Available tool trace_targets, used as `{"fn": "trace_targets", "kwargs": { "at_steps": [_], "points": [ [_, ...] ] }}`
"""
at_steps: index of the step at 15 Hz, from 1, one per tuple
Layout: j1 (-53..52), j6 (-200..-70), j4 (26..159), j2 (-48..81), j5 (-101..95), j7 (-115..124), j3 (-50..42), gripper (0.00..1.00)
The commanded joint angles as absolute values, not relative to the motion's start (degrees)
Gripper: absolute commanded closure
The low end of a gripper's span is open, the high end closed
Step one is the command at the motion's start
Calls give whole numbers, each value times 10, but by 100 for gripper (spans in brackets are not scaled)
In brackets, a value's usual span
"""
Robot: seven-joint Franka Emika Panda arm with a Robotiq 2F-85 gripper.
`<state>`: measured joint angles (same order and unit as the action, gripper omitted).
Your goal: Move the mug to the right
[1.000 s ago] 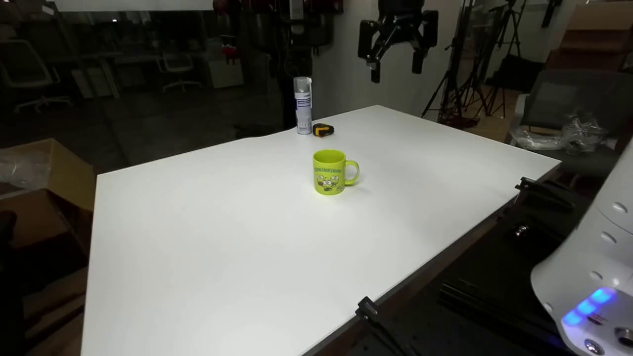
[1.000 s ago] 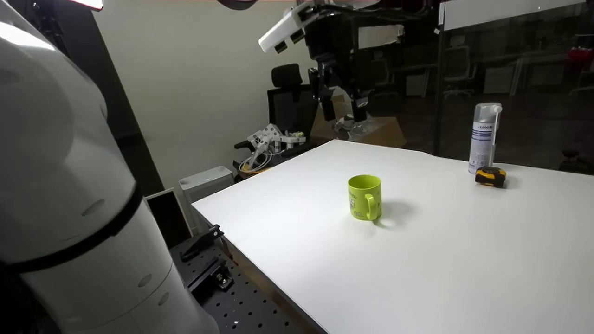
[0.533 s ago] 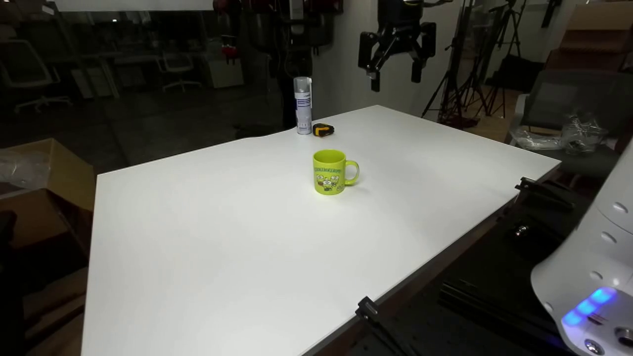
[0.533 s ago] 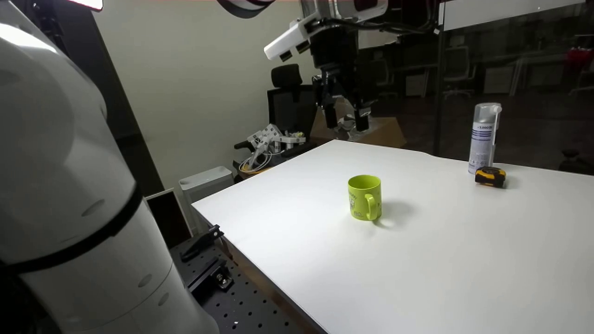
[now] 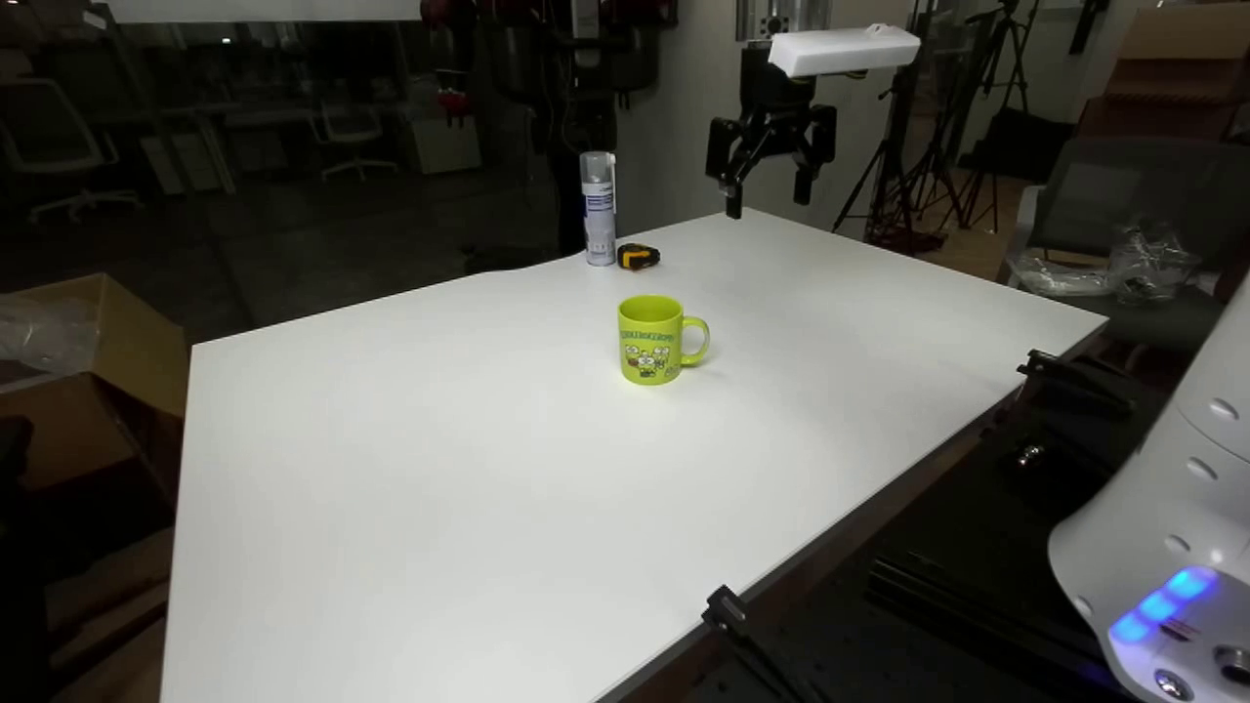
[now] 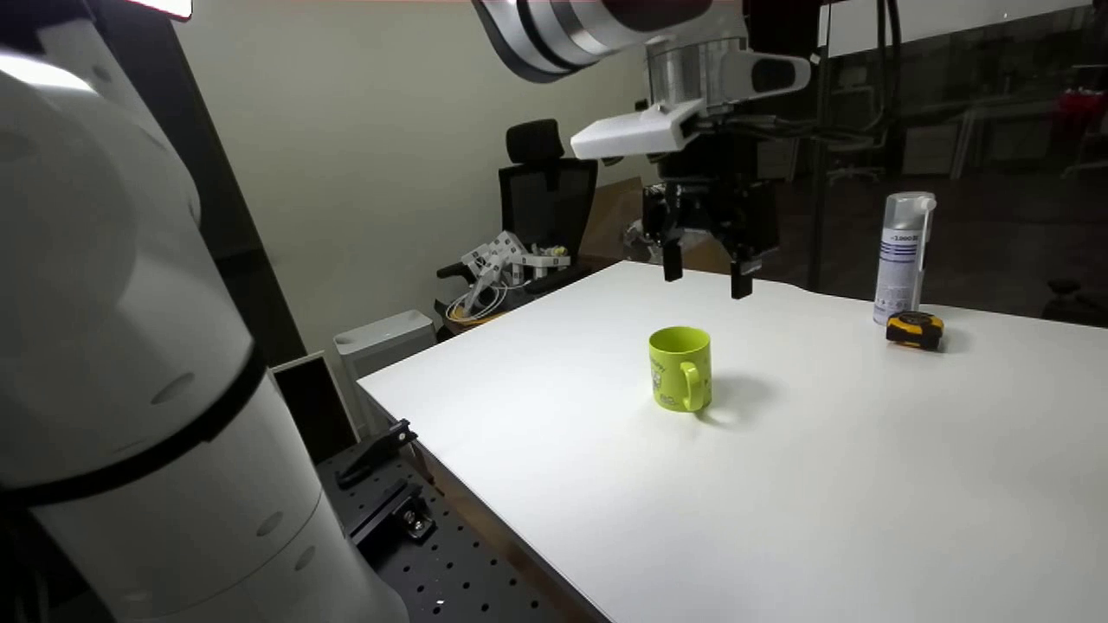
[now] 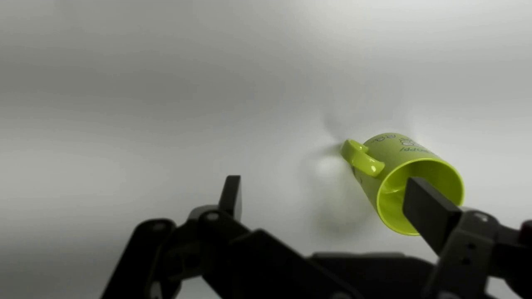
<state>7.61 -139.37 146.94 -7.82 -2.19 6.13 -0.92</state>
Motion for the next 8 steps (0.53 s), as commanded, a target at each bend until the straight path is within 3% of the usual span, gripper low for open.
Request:
{"fn": "trace_targets", "kwargs": {
  "at_steps": [1,2,8],
  "points": [
    [49,-1383,1370,62,35,-34,-23,0],
    [58,-1397,1430,-9,15,-1,-27,0],
    [44,-1397,1373,78,22,-26,-21,0]
  ]
}}
